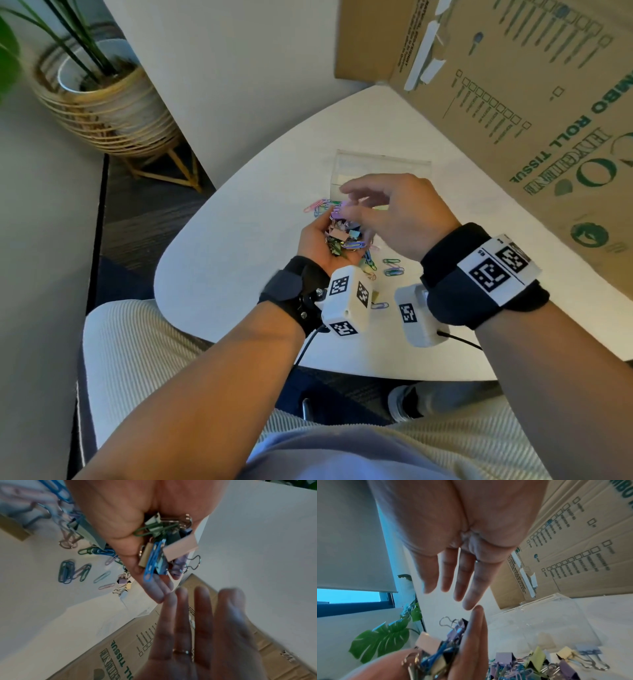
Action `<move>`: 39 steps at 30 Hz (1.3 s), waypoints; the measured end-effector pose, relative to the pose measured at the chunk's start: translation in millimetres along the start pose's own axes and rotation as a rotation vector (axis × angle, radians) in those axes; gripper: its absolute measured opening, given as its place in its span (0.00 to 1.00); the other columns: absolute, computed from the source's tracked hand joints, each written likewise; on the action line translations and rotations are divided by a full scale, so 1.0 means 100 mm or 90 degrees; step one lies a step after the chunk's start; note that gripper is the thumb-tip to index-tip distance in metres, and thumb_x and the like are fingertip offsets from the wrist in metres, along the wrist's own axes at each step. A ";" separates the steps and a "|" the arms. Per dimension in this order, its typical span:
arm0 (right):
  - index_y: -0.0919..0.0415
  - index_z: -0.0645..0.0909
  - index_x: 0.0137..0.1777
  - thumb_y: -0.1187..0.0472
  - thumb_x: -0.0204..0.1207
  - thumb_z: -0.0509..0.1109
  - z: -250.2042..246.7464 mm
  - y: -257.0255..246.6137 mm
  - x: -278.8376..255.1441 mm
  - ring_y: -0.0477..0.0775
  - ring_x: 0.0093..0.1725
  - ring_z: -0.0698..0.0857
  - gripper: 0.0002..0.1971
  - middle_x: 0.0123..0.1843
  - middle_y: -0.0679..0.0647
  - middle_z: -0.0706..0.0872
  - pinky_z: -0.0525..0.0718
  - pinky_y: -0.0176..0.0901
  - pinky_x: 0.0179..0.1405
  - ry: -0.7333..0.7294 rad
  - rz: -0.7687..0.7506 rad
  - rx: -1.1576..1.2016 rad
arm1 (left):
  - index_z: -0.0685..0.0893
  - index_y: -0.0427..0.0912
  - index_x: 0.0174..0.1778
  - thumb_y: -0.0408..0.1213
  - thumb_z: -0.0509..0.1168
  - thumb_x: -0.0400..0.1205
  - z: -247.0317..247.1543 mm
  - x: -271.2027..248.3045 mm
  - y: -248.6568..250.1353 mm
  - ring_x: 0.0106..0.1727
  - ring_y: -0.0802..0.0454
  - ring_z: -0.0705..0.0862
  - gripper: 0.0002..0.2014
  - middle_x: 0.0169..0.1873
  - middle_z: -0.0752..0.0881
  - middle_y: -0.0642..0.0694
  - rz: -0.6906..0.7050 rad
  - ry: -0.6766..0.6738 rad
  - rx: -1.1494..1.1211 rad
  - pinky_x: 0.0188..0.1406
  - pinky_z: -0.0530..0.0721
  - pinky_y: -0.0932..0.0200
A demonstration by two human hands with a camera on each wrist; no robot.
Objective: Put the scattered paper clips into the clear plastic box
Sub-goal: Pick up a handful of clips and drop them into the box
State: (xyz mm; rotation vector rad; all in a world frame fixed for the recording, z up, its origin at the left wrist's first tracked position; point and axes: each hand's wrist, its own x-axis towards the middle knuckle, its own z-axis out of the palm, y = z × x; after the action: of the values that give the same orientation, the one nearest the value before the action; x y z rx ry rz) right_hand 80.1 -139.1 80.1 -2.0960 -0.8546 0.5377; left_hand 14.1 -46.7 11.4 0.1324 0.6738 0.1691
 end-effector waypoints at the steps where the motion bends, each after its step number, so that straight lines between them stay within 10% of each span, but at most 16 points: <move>1: 0.49 0.87 0.56 0.56 0.76 0.75 -0.02 0.00 0.00 0.39 0.40 0.88 0.10 0.50 0.47 0.89 0.86 0.32 0.44 0.030 -0.006 0.020 | 0.87 0.29 0.37 0.39 0.55 0.86 -0.01 0.03 0.00 0.32 0.41 0.89 0.22 0.32 0.88 0.34 0.001 0.003 -0.013 0.37 0.89 0.51; 6: 0.50 0.88 0.43 0.56 0.77 0.73 -0.01 0.06 -0.09 0.35 0.38 0.85 0.03 0.33 0.47 0.90 0.79 0.28 0.47 0.052 -0.008 -0.018 | 0.85 0.31 0.40 0.38 0.58 0.85 -0.04 0.08 0.06 0.32 0.41 0.89 0.16 0.34 0.88 0.35 0.023 0.012 -0.007 0.30 0.89 0.50; 14: 0.46 0.88 0.51 0.56 0.73 0.76 0.22 0.18 -0.13 0.48 0.43 0.83 0.07 0.41 0.45 0.88 0.81 0.44 0.50 -0.037 0.047 -0.177 | 0.77 0.39 0.41 0.43 0.51 0.86 0.04 0.09 0.04 0.35 0.48 0.86 0.15 0.33 0.84 0.41 0.039 -0.037 0.047 0.45 0.80 0.56; 22: 0.49 0.88 0.46 0.56 0.75 0.75 0.23 0.17 -0.17 0.46 0.44 0.81 0.02 0.45 0.46 0.87 0.79 0.41 0.48 0.077 -0.014 -0.091 | 0.82 0.35 0.43 0.41 0.55 0.86 0.02 0.05 0.08 0.30 0.42 0.89 0.16 0.33 0.87 0.36 0.023 -0.002 0.005 0.26 0.88 0.51; 31: 0.49 0.84 0.60 0.59 0.71 0.79 0.20 0.09 -0.19 0.39 0.38 0.79 0.18 0.48 0.45 0.86 0.79 0.35 0.45 0.011 -0.007 -0.152 | 0.82 0.38 0.44 0.44 0.55 0.86 0.01 0.04 0.10 0.30 0.44 0.87 0.16 0.33 0.85 0.38 0.017 -0.019 0.036 0.30 0.89 0.51; 39: 0.44 0.78 0.59 0.56 0.72 0.76 0.36 0.09 -0.16 0.53 0.48 0.85 0.18 0.51 0.46 0.88 0.85 0.51 0.54 -0.049 0.037 -0.216 | 0.76 0.43 0.38 0.42 0.51 0.86 -0.02 -0.04 0.11 0.35 0.51 0.74 0.14 0.31 0.82 0.44 0.022 -0.044 0.063 0.40 0.74 0.58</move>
State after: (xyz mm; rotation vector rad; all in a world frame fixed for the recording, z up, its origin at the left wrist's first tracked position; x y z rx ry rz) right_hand 50.1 -136.8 52.9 -2.4268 -0.9863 0.5365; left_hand 8.6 -37.0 13.8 0.2446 0.6120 0.1634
